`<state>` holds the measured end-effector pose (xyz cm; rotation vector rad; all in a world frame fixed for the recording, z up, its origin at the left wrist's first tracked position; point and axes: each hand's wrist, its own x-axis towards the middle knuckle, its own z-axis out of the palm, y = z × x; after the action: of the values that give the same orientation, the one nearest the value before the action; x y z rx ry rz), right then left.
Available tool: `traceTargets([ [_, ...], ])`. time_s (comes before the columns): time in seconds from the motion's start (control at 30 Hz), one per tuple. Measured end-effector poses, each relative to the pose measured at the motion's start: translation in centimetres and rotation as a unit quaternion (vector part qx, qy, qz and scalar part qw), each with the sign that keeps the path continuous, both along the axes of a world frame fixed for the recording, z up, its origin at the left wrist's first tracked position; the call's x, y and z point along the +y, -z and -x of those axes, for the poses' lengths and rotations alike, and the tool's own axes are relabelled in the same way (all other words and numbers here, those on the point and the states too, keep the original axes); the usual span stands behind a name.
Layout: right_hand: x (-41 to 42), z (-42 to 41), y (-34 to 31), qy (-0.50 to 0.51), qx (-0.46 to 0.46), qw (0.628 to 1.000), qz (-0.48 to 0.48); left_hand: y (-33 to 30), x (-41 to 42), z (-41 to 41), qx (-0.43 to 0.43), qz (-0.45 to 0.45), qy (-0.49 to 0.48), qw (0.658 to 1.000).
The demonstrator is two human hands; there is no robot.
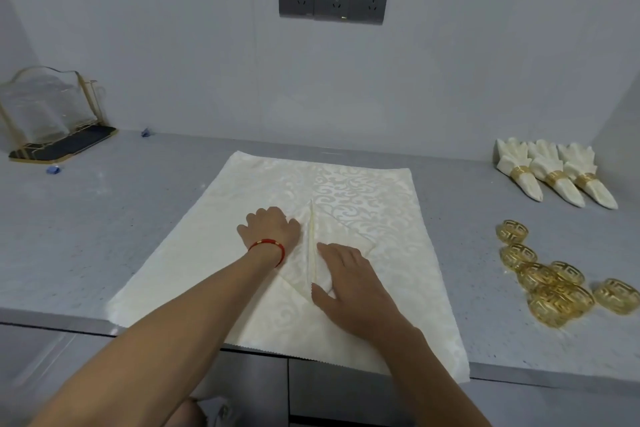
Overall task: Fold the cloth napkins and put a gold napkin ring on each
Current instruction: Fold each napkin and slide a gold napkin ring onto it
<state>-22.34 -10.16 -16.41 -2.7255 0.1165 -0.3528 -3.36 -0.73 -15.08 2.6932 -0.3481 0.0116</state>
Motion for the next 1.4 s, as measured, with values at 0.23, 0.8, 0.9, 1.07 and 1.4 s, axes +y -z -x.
traceTargets([
  [0.23,0.4,0.3,0.0,-0.072,-0.083,0.994,0.0,0.6,-0.3,0.7,-0.051,-0.002,-0.007,0.999],
  [0.8,-3.7,-12.2,-3.6,0.075,0.04,0.996,-0.022,2.2,3.3,8.6,-0.176,-0.01,0.223,0.959],
  [0.9,-3.7,-14.7,-3.7,0.043,0.104,0.993,0.024,1.9,3.6,8.6,-0.163,0.028,0.227,0.96],
  [1.07,-5.8,-13.2,-4.2,0.083,0.066,0.992,0.072,1.8,4.1,8.0,-0.16,0.132,0.235,0.949],
  [1.4,-12.7,0.5,-6.3,0.276,0.123,0.949,-0.088,2.6,4.0,7.1,-0.139,0.188,0.233,0.944],
])
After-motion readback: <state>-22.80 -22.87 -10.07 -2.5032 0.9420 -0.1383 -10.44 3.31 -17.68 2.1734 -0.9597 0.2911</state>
